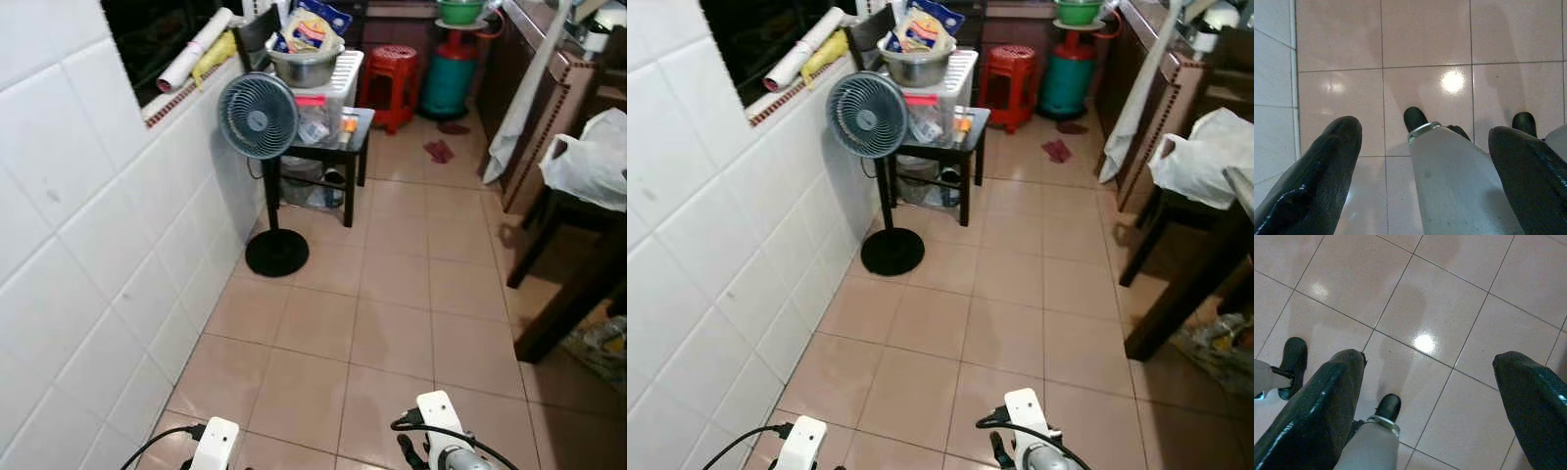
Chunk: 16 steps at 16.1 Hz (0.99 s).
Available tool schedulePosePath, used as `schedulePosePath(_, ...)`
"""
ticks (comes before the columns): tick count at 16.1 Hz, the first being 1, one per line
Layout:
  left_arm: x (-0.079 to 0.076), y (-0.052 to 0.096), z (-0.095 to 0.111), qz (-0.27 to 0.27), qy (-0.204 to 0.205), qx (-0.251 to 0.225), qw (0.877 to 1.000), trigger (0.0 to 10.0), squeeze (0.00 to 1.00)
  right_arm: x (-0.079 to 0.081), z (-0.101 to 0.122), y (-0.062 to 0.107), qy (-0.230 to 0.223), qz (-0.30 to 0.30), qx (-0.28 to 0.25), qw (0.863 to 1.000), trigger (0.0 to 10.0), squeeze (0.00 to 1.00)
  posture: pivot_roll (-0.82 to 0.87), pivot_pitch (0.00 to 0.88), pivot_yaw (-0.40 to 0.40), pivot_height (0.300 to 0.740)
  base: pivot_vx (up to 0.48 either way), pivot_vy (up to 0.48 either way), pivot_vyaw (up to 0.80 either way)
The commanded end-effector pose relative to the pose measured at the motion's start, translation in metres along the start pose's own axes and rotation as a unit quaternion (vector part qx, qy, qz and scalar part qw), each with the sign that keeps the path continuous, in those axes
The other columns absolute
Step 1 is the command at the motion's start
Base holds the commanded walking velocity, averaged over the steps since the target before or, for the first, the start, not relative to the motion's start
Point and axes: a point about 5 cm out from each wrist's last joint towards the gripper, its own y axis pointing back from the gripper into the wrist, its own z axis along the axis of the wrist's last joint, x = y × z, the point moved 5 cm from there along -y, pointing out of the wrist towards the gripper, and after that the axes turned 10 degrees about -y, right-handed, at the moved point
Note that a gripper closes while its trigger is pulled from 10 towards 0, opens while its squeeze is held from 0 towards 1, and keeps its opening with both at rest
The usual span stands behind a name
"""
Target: Setting the table
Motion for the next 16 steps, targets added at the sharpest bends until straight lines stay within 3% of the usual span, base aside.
schedulePosePath(1, 0.0021, 0.0012, -0.0039, -0.002, -0.002, 0.004, 1.0, 10.0, 0.0, 0.0035, 0.0007, -0.0004, 0.007, 0.009, 0.0, 1.0, 10.0, 0.0, -0.03, 0.0, 0.002, 0.74, 0.3, 0.304, 0.0)
schedulePosePath(16, 0.0067, 0.0014, -0.0019, -0.007, -0.027, 0.003, 1.0, 10.0, 0.0, 0.004, -0.0056, 0.0004, 0.017, 0.007, 0.009, 1.0, 10.0, 0.0, -0.03, 0.0, 0.015, 0.74, 0.347, 0.302, -0.03)
